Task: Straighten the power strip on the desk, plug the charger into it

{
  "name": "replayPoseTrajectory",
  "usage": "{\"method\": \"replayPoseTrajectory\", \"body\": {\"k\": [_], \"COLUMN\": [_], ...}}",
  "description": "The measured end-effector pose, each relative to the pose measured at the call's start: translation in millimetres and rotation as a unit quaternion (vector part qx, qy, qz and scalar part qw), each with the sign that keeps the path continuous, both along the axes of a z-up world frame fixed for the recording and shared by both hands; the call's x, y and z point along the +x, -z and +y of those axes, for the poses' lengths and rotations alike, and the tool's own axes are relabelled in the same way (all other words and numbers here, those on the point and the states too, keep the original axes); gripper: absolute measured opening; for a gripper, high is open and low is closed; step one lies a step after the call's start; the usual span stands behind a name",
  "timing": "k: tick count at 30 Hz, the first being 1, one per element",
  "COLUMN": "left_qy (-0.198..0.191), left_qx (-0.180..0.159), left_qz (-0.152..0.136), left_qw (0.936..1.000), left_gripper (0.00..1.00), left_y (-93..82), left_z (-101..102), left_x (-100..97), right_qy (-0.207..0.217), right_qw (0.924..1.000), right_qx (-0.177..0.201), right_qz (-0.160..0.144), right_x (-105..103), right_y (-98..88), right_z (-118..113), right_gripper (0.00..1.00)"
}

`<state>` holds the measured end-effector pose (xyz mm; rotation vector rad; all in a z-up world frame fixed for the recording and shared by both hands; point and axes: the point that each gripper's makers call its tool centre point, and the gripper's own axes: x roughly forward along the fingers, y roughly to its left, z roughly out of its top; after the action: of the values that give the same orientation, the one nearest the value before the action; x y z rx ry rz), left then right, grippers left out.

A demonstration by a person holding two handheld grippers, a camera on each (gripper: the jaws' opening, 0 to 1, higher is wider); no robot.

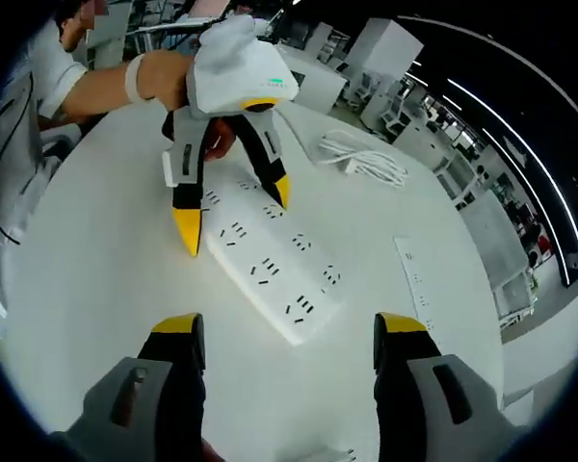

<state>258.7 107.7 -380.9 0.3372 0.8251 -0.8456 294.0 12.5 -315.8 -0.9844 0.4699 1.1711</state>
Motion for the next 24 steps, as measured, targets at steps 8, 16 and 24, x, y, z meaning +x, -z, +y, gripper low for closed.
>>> {"method": "replayPoseTrajectory", "body": {"k": [8, 16, 24], "left_qy": [0.001, 0.002, 0.004], "left_qx": [-0.001, -0.003, -0.002], "left_qz": [-0.001, -0.002, -0.002], "left_qw": [1.0, 1.0, 1.0], "left_gripper": [0.73, 0.73, 0.73], "left_y": [-0.5, -0.6, -0.6], "left_z": [0, 0, -1], "left_x": [0.3, 0.2, 0.1], "right_qy": [-0.057, -0.109, -0.167], "right_qw": [0.9966, 0.9814, 0.9546], "right_qx": [-0.058, -0.156, -0.242], "right_qz": [0.013, 0.028, 0.047], "right_x": [8, 20, 24], "right_y": [10.6, 35.3, 49.6], "right_z": [22, 36, 49], "right_gripper": [0.72, 0.73, 0.73]}}
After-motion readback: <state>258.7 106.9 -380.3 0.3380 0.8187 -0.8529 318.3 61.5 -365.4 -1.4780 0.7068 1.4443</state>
